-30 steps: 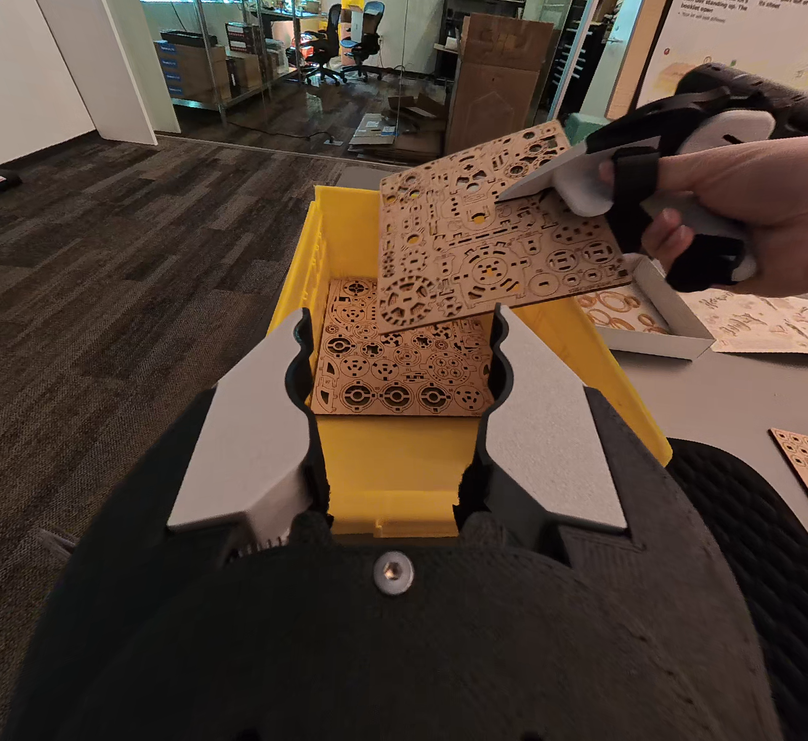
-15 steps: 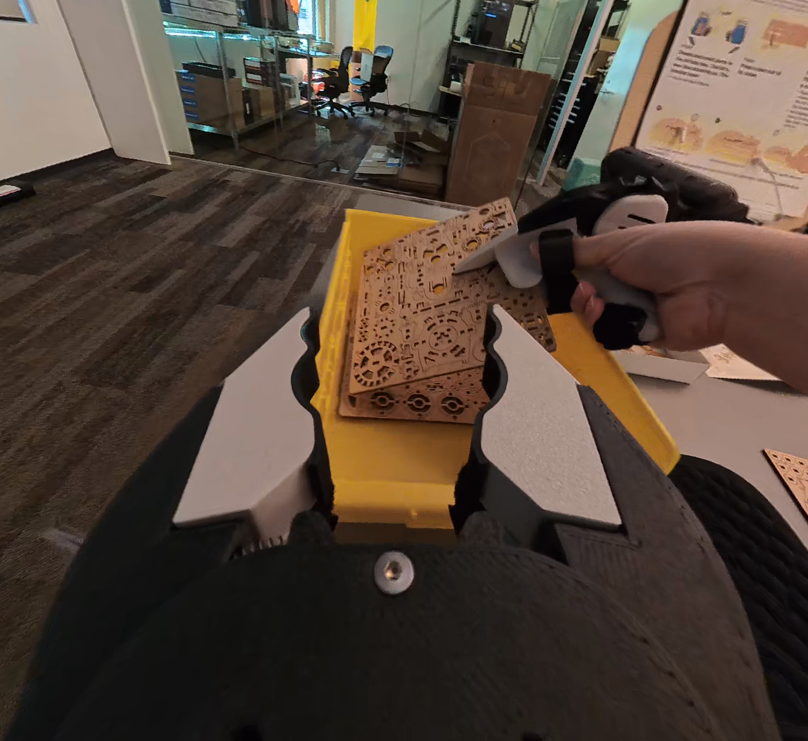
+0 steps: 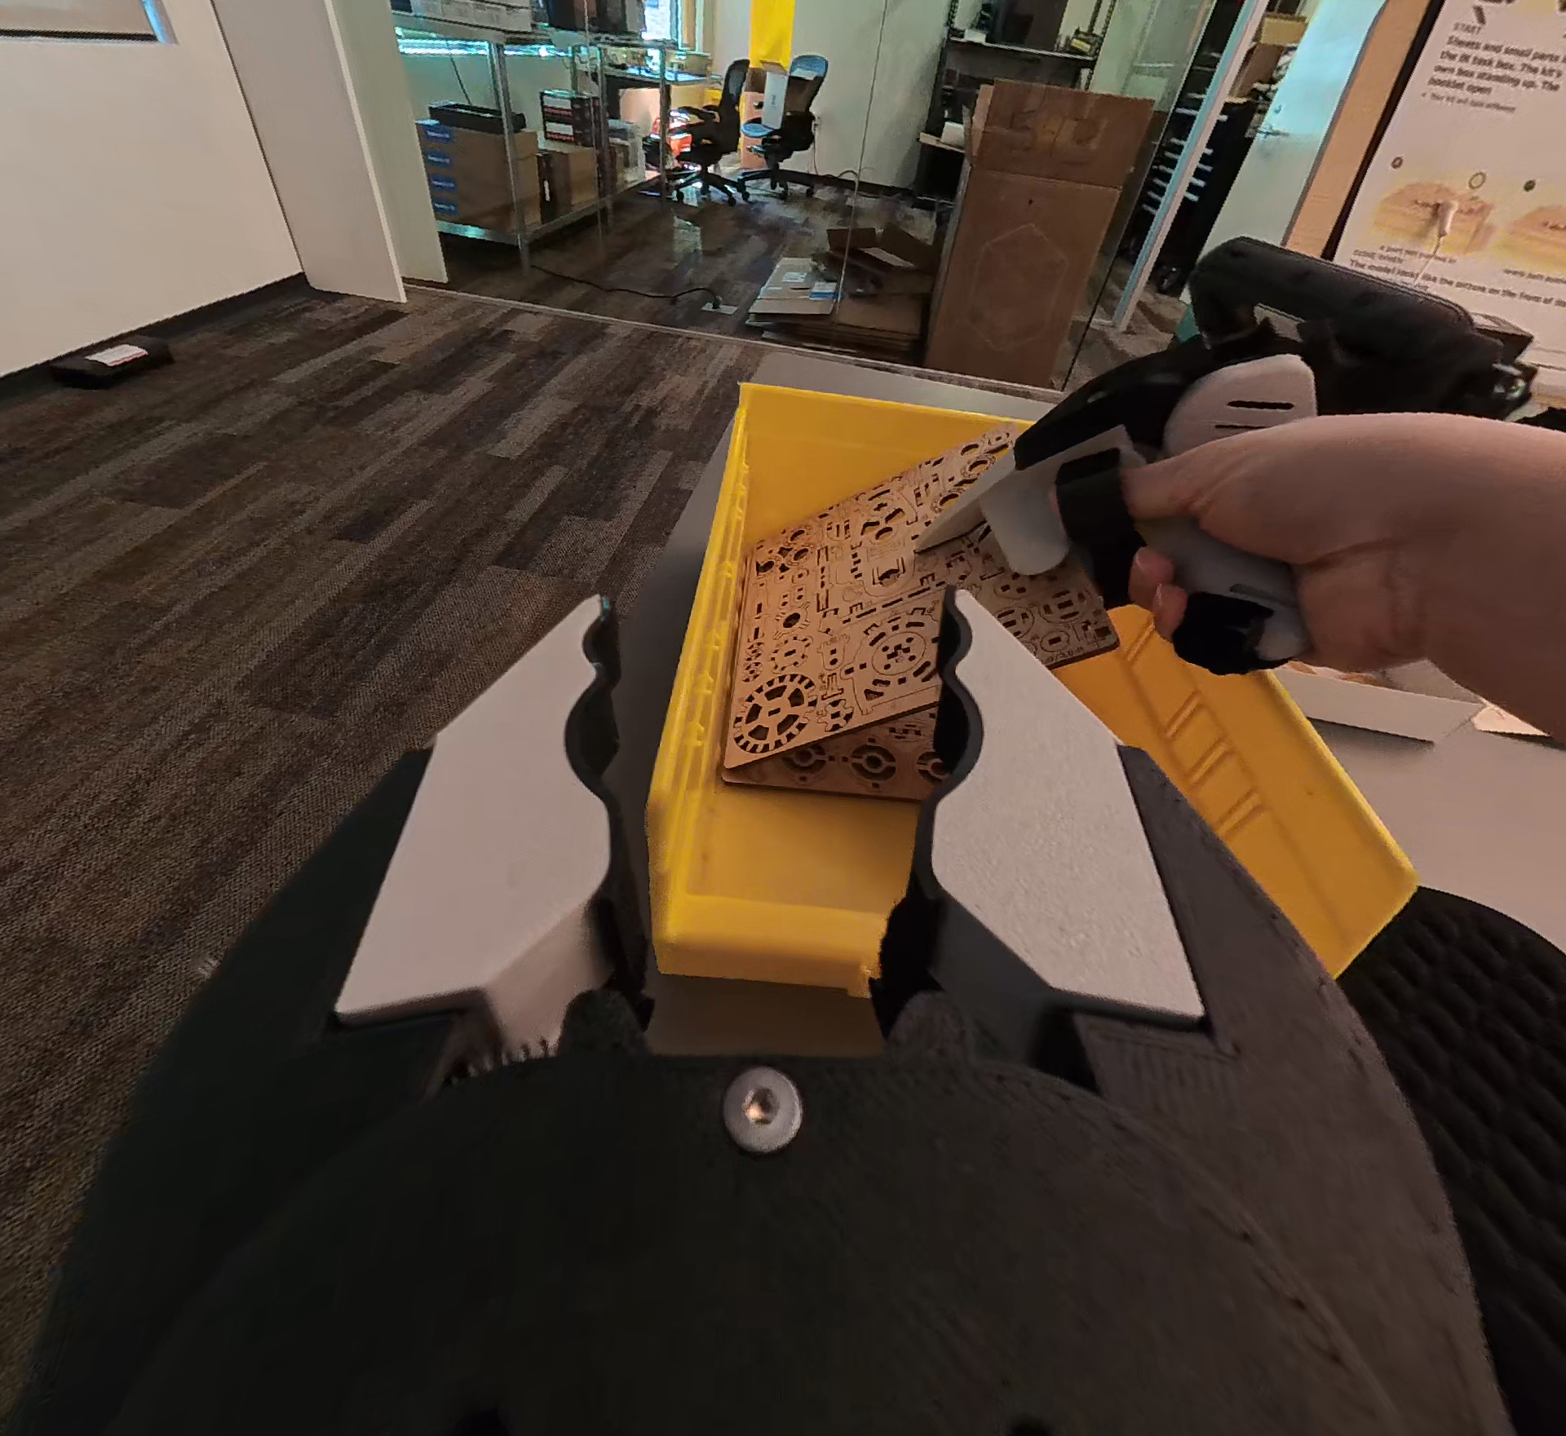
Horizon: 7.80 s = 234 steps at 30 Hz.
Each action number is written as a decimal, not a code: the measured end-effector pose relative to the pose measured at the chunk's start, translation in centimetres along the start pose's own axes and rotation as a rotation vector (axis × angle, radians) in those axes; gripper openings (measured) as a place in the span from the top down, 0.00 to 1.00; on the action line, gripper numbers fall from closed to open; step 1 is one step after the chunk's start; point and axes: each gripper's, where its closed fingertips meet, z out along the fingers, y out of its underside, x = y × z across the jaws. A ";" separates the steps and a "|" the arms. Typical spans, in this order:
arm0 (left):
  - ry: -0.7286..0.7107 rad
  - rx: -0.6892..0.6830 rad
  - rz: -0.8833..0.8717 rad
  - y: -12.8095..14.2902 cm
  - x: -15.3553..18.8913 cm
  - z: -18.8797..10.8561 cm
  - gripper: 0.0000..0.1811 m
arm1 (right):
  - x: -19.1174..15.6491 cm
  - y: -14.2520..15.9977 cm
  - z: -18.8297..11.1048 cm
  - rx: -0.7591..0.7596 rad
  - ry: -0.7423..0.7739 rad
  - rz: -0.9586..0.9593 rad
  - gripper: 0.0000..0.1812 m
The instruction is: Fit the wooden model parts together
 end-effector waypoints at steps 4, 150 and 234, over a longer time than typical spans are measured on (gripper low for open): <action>0.011 -0.007 -0.003 0.1 0.2 0.1 0.59 | 0.6 0.0 0.1 -0.015 0.058 -0.027 0.87; 0.952 -0.738 0.780 22.1 37.9 -7.0 0.34 | 29.7 8.9 -37.8 0.097 -0.529 -1.193 0.73; 1.215 -0.528 0.222 14.5 43.9 8.3 0.57 | 29.4 12.0 -32.5 0.107 -0.148 -1.426 0.55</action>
